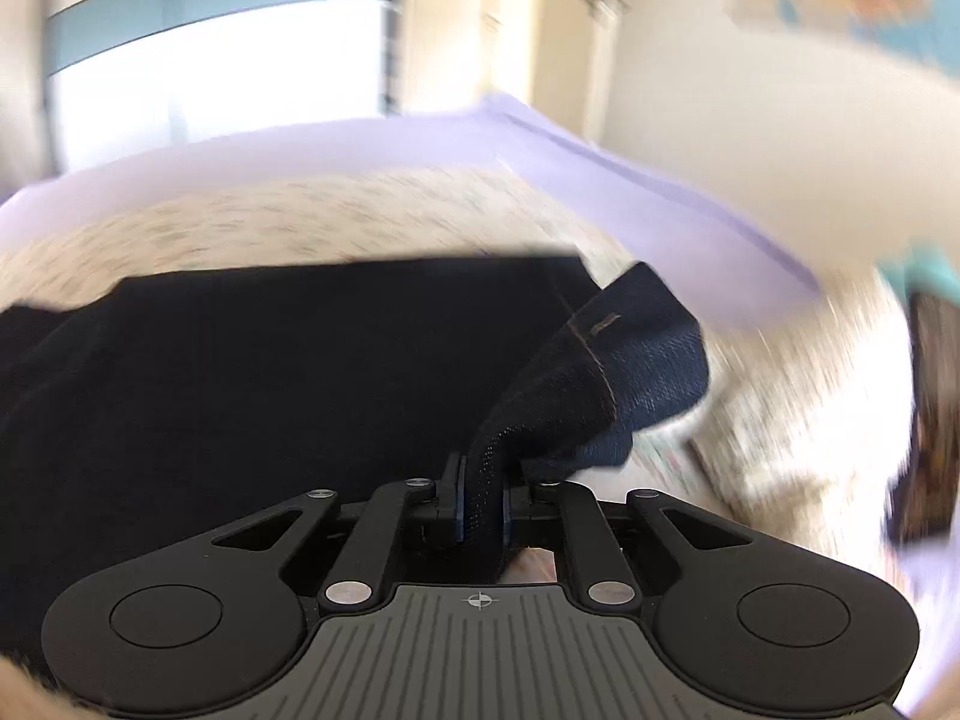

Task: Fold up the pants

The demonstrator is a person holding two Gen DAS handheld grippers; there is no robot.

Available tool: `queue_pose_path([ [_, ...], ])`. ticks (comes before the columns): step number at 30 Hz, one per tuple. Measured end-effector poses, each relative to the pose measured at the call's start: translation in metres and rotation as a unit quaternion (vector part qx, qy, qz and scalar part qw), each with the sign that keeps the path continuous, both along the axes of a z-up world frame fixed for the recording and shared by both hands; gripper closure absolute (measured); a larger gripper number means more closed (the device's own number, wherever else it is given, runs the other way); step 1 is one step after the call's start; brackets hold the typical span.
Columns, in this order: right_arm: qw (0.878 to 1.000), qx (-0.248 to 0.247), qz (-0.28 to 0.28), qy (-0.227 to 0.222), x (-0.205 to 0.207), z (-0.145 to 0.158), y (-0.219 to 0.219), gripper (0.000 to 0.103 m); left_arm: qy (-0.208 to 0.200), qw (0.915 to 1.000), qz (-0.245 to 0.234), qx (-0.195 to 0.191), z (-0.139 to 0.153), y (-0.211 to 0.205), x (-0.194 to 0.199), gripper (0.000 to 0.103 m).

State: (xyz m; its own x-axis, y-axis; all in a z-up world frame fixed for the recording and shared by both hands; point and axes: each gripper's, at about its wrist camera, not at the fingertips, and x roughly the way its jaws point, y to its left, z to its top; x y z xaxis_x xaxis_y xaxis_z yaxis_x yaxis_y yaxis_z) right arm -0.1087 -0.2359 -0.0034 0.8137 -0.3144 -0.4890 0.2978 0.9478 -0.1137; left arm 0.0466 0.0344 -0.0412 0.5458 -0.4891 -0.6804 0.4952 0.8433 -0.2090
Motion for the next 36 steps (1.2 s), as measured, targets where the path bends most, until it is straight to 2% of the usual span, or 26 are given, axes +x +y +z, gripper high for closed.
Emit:
queue_pose_path([
  [3, 0.996, -0.055, 0.066, -0.008, 0.003, -0.001, 0.034, 0.092, 0.013, 0.9997, 0.012, -0.017, -0.001, 0.004, 0.004, 0.000],
  [6, 0.985, -0.107, 0.136, -0.005, 0.003, -0.008, 0.067, 0.092, 0.029, 0.9983, 0.026, -0.044, -0.002, 0.010, 0.010, 0.000],
  [10, 0.958, -0.150, 0.245, 0.011, 0.004, -0.022, 0.097, 0.092, 0.054, 0.9937, 0.045, -0.088, -0.004, 0.018, 0.017, 0.000],
  [13, 0.936, -0.192, 0.293, 0.040, -0.003, -0.035, 0.123, 0.090, 0.076, 0.9886, 0.054, -0.119, -0.006, 0.021, 0.023, 0.000],
  [15, 0.929, -0.197, 0.309, 0.051, -0.005, -0.038, 0.126, 0.081, 0.094, 0.9841, 0.055, -0.140, -0.008, 0.022, 0.026, 0.000],
  [17, 0.926, -0.175, 0.330, 0.052, -0.011, -0.031, 0.131, 0.075, 0.112, 0.9791, 0.053, -0.161, -0.009, 0.021, 0.030, 0.000],
  [20, 0.922, -0.104, 0.372, 0.036, -0.020, -0.012, 0.125, 0.047, 0.131, 0.9723, 0.046, -0.188, -0.011, 0.016, 0.034, 0.000],
  [21, 0.922, -0.080, 0.379, 0.027, -0.022, -0.006, 0.121, 0.045, 0.135, 0.9706, 0.044, -0.194, -0.012, 0.014, 0.036, 0.000],
  [24, 0.931, -0.014, 0.364, 0.004, -0.019, 0.007, 0.105, 0.045, 0.147, 0.9651, 0.036, -0.214, -0.012, 0.005, 0.039, 0.003],
  [27, 0.942, 0.049, 0.330, -0.014, 0.006, 0.014, 0.090, 0.046, 0.161, 0.9584, 0.030, -0.234, -0.014, -0.002, 0.045, 0.008],
  [29, 0.952, 0.074, 0.297, -0.015, 0.022, 0.015, 0.083, 0.048, 0.169, 0.9554, 0.028, -0.240, -0.015, -0.006, 0.046, 0.011],
  [31, 0.958, 0.085, 0.275, -0.005, 0.033, 0.011, 0.083, 0.053, 0.174, 0.9550, 0.027, -0.239, -0.018, -0.013, 0.048, 0.012],
  [33, 0.958, 0.091, 0.271, 0.022, 0.046, 0.003, 0.082, 0.056, 0.177, 0.9555, 0.025, -0.234, -0.020, -0.019, 0.048, 0.013],
  [36, 0.957, 0.064, 0.277, 0.062, 0.051, -0.008, 0.091, 0.056, 0.187, 0.9550, 0.021, -0.230, -0.023, -0.024, 0.049, 0.013],
])
